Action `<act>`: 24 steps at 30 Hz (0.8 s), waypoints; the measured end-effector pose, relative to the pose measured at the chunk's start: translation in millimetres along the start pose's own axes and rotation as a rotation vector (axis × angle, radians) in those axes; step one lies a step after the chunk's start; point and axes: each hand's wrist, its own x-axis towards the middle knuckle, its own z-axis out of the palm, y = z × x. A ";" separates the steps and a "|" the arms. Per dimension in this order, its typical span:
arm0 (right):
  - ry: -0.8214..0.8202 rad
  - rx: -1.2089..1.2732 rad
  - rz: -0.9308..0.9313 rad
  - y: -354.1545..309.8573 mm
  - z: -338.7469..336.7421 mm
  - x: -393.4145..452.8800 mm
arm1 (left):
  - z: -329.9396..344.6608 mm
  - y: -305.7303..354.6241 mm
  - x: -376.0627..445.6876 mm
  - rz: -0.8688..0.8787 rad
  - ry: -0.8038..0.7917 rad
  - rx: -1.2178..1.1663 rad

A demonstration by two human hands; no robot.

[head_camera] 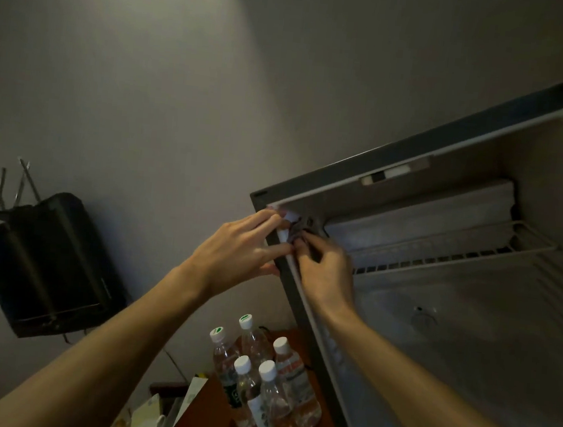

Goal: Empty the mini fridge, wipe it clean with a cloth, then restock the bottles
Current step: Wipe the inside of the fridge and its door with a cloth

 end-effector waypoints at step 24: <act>0.006 -0.317 -0.061 16.4 -3.9 43.1 | 10.9 -2.3 -1.5 -0.026 -0.006 0.024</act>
